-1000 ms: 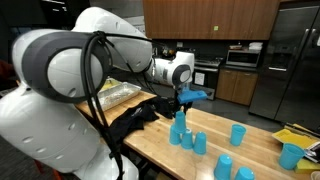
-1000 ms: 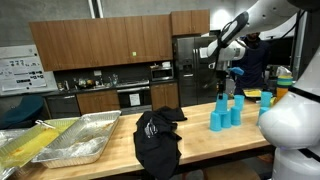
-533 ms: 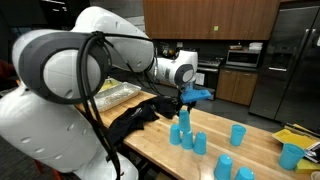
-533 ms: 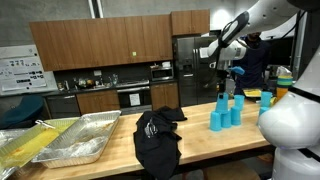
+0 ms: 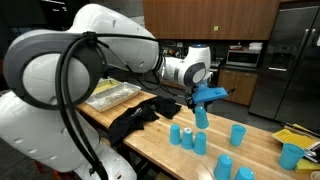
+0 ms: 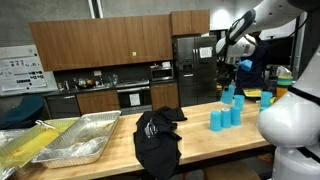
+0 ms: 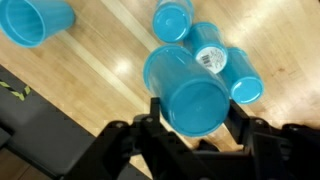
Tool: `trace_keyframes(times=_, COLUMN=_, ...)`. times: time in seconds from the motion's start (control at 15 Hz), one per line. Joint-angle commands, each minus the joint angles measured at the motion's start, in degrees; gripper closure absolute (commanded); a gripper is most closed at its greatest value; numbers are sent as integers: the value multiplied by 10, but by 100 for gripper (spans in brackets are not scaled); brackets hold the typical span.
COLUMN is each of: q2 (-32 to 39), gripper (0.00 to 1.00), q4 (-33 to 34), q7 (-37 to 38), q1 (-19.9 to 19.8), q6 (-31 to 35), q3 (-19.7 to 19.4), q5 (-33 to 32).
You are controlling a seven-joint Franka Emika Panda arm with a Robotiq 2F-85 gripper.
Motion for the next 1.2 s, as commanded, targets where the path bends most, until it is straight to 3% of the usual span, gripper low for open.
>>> trace_keyframes(times=0.0, q2=-9, gripper=62, q4=0, q7=34, q1=-19, q6=26, q3=-12, q5=-25)
trace_keyframes(times=1.13, q2=6, gripper=62, q4=-23, q7=120, q1=-64, q6=73, q3=-73, q5=-33)
